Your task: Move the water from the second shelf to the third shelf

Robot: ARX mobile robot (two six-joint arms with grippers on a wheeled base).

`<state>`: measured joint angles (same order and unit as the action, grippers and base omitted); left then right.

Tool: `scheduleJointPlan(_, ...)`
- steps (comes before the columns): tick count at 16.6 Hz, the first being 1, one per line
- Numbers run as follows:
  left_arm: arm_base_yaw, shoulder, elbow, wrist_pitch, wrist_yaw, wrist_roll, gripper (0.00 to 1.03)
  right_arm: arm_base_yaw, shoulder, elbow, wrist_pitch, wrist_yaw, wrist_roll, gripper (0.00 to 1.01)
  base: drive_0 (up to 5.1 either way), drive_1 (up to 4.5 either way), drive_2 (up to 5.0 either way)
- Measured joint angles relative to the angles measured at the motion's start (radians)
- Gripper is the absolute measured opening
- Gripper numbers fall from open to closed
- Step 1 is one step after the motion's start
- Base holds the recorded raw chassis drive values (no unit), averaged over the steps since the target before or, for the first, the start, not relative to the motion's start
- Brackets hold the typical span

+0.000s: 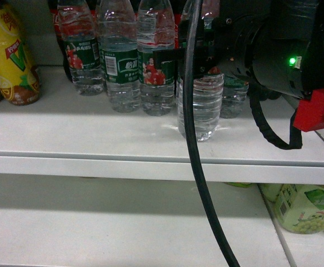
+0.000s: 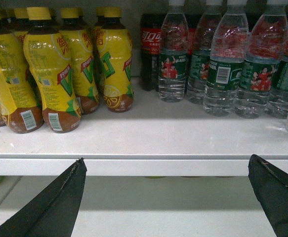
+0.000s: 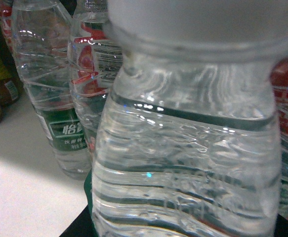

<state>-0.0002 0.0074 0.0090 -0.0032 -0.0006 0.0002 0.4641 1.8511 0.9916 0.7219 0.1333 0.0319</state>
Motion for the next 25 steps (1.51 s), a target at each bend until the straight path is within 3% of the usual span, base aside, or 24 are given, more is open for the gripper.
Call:
scheduleJointPlan(4, 0.000, 0.000, 0.000, 0.000, 0.000, 0.000, 0.98, -0.016, -0.091, -0.088, -0.025, -0.020, 0.045, 0.43, 0.0, 0.00, 0.0)
scheduleJointPlan(8, 0.000, 0.000, 0.000, 0.000, 0.000, 0.000, 0.98, -0.026, -0.138, -0.129, -0.045, -0.029, 0.058, 0.43, 0.0, 0.00, 0.0)
scheduleJointPlan(11, 0.000, 0.000, 0.000, 0.000, 0.000, 0.000, 0.98, -0.065, -0.288, -0.271, -0.073, -0.055, 0.088, 0.43, 0.0, 0.00, 0.0)
scheduleJointPlan(14, 0.000, 0.000, 0.000, 0.000, 0.000, 0.000, 0.98, -0.101, -0.455, -0.416, -0.078, -0.058, 0.077, 0.43, 0.0, 0.00, 0.0)
scheduleJointPlan(16, 0.000, 0.000, 0.000, 0.000, 0.000, 0.000, 0.98, -0.146, -0.583, -0.492, -0.093, -0.060, 0.064, 0.43, 0.0, 0.00, 0.0)
scheduleJointPlan(18, 0.000, 0.000, 0.000, 0.000, 0.000, 0.000, 0.98, -0.216, -0.709, -0.545, -0.134, -0.047, 0.021, 0.43, 0.0, 0.00, 0.0)
scheduleJointPlan(20, 0.000, 0.000, 0.000, 0.000, 0.000, 0.000, 0.98, -0.287, -0.846, -0.589, -0.234, -0.046, 0.012, 0.43, 0.0, 0.00, 0.0)
scheduleJointPlan(25, 0.000, 0.000, 0.000, 0.000, 0.000, 0.000, 0.98, -0.363, -1.175, -0.631, -0.470, -0.150, 0.032, 0.43, 0.0, 0.00, 0.0)
